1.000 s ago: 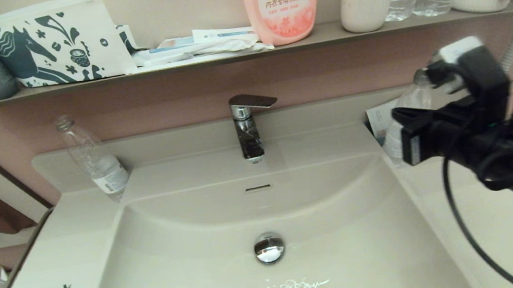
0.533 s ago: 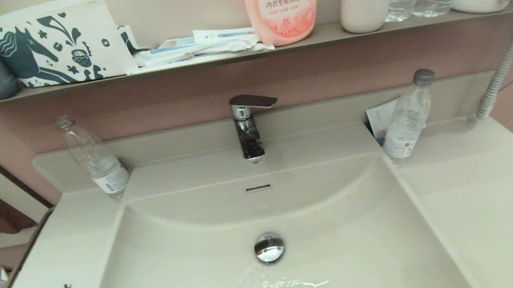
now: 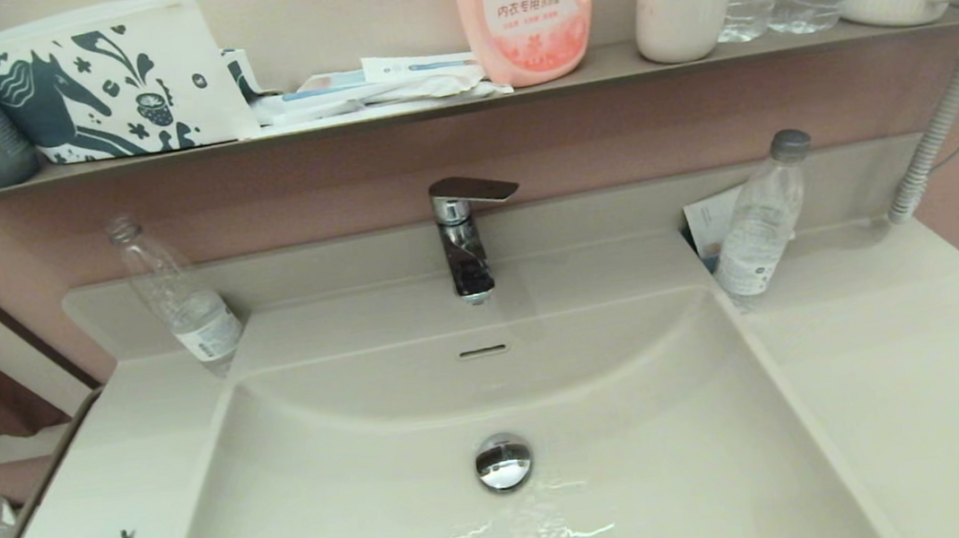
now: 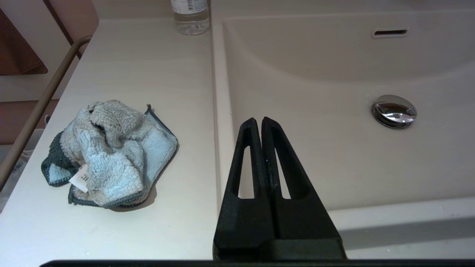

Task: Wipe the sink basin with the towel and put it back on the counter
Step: Pick up the cloth

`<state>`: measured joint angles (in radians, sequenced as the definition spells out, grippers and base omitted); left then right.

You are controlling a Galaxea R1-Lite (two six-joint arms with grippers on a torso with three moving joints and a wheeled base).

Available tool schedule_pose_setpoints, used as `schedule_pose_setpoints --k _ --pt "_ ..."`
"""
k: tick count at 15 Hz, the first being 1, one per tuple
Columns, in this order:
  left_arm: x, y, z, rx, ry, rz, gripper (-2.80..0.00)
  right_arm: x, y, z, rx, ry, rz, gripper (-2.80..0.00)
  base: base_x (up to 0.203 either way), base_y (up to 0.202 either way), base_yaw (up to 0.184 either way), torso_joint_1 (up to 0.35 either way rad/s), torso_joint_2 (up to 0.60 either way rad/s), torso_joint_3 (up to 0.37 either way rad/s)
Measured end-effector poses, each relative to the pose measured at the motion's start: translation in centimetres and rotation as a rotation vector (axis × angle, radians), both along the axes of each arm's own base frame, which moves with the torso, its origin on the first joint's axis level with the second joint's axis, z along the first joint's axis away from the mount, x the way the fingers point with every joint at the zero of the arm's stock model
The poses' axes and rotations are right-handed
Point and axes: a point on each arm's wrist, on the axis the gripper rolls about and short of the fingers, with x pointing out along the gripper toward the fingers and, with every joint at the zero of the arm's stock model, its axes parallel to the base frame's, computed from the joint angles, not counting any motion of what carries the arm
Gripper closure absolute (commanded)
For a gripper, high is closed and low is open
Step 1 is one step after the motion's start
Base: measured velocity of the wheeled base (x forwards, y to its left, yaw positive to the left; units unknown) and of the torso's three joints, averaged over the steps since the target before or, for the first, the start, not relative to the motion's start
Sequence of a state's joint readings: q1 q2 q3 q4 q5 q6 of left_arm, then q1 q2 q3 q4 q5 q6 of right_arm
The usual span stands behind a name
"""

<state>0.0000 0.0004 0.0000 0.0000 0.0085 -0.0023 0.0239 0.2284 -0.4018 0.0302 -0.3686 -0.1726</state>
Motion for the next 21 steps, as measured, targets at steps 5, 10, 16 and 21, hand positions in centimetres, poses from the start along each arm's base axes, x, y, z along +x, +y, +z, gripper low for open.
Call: schedule_pose_setpoints --k 5,10,16,21 --pt "0.0 0.0 0.0 0.000 0.000 0.000 0.00 0.2 0.4 -6.0 0.161 0.057 0.157 0.00 0.000 0.000 0.000 0.000 0.00 0.000" --pt "0.0 0.0 0.0 0.000 0.000 0.001 0.00 -0.1 0.7 -9.3 0.263 0.147 0.276 0.00 0.000 0.000 0.000 0.000 0.00 0.000" --pt "0.0 0.0 0.0 0.000 0.000 0.000 0.00 0.4 0.8 -10.5 0.185 0.160 0.321 0.00 0.000 0.000 0.000 0.000 0.00 0.000" --pt "0.0 0.0 0.0 0.015 0.001 -0.002 0.00 0.9 0.9 -10.9 0.052 0.126 0.360 0.00 0.000 0.000 0.000 0.000 0.00 0.000"
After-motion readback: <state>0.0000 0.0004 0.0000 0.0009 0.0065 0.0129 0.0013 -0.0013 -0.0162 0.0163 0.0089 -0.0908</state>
